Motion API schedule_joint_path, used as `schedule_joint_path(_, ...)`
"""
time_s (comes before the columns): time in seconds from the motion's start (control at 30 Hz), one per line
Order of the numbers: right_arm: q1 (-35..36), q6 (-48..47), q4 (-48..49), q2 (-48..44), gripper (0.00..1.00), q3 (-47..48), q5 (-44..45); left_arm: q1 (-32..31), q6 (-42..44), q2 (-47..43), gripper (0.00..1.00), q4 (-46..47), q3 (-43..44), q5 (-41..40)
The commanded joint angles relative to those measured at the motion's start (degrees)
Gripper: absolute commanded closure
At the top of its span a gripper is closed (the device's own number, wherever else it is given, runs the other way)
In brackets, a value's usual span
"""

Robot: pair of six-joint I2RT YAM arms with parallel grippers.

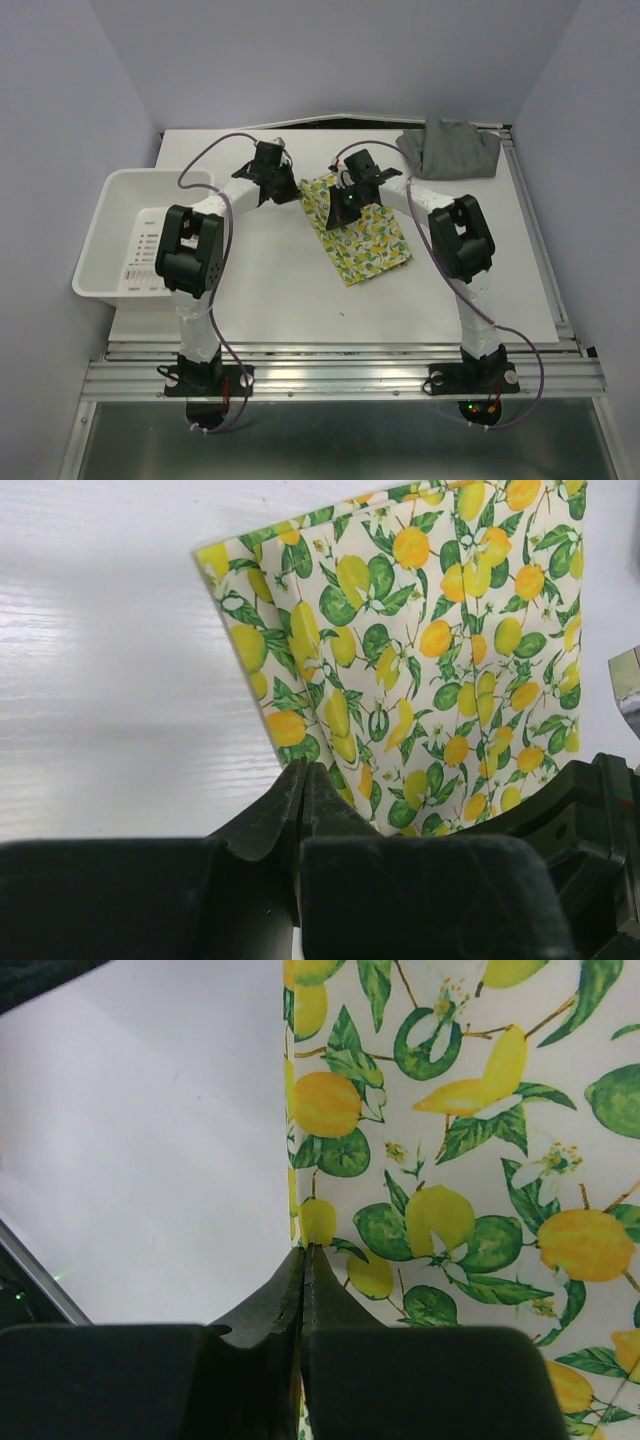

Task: Fold and stack the skirts
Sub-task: Fold the skirt

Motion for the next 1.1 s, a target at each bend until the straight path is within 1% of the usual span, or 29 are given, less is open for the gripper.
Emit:
schedule_joint_path(0.0, -0.19, -1.0, 0.93, -0.59, 0.99, 1.63, -0.58, -1.01, -2.58, 0.49, 0.92, 3.24, -1.77, 2.67)
schedule_joint_path(0.27, -0.19, -0.21, 0.58, -0.68, 0.99, 2.95, -0.67, -2.42, -3.12, 4.8, 0.93, 2.46, -0.46, 2.77)
schedule_joint_path(0.3, -0.19, -0.04, 0.58, -0.59, 0.99, 3.21, -0.75, -2.5, -3.2, 5.15, 0.96, 2.28, -0.45, 2.68)
schedule_joint_path(0.5, -0.19, 1.02, 0.4, -0.24, 0.99, 3.92, -2.33, -2.68, -3.2, 7.52, 0.96, 2.45, 0.42, 2.33)
schedule_joint_path(0.87, 0.34, 1.81, 1.19, 0.64, 0.99, 1.81, -3.83, -2.68, -3.12, 7.62, 0.97, 2.01, -0.19, 1.36)
schedule_joint_path(1.07, 0.34, 2.42, 1.2, 5.11, 0.99, 2.34, -5.15, -2.59, -2.59, 6.39, 0.96, 1.32, -0.02, 1.01)
